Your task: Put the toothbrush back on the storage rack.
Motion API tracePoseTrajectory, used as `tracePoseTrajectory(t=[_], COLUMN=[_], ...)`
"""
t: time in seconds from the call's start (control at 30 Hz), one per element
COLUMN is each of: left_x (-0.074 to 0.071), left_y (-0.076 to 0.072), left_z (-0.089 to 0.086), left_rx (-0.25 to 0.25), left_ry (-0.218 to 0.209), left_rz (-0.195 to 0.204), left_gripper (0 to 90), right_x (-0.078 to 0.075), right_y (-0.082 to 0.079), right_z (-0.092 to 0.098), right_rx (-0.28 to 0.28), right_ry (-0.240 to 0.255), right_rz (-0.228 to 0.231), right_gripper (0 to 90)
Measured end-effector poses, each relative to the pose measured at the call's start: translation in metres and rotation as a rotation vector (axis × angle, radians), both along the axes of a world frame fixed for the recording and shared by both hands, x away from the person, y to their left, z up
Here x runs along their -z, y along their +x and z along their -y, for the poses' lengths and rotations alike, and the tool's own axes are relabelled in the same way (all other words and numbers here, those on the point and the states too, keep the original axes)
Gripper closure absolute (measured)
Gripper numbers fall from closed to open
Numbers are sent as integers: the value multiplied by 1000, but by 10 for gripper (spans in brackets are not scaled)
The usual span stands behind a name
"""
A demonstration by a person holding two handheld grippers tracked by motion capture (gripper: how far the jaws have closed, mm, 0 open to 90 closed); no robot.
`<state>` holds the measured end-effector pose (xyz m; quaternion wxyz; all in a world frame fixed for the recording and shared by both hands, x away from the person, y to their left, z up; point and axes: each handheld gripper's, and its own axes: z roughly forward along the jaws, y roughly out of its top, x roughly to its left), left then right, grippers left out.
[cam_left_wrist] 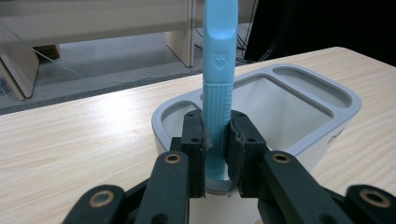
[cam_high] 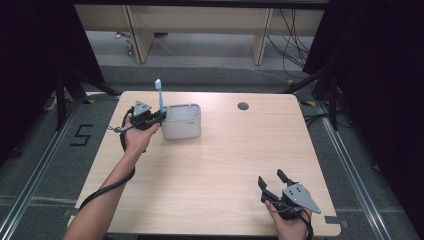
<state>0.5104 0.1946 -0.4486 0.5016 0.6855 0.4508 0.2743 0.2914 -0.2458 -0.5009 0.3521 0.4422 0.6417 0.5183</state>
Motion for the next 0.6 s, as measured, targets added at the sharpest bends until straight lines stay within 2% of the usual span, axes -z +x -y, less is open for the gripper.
tracePoseTrajectory(t=[0.23, 0.37, 0.43, 0.5, 0.57, 0.6], left_x=[-1, -2, -3, -5, -7, -8], left_y=[-5, -10, -13, -15, -19, -20], left_z=[-4, -7, -9, -11, -12, -12], left_rx=[6, 1, -4, -7, -4, -1], left_ry=[-12, -19, -21, -27, -33, -35], left_rz=[24, 34, 39, 44, 52, 59], left_gripper=[667, 602, 582, 564, 544, 533], right_x=[0, 1, 1, 0, 1, 0], right_y=[0, 1, 0, 0, 0, -1], right_z=[0, -1, -1, 0, 0, 0], right_rx=[11, -5, 3, 14, 11, 16], right_ry=[-5, 23, 22, -1, 5, -8], right_rz=[4, -4, -10, 1, 0, -21], right_gripper=[303, 301, 301, 300, 299, 299])
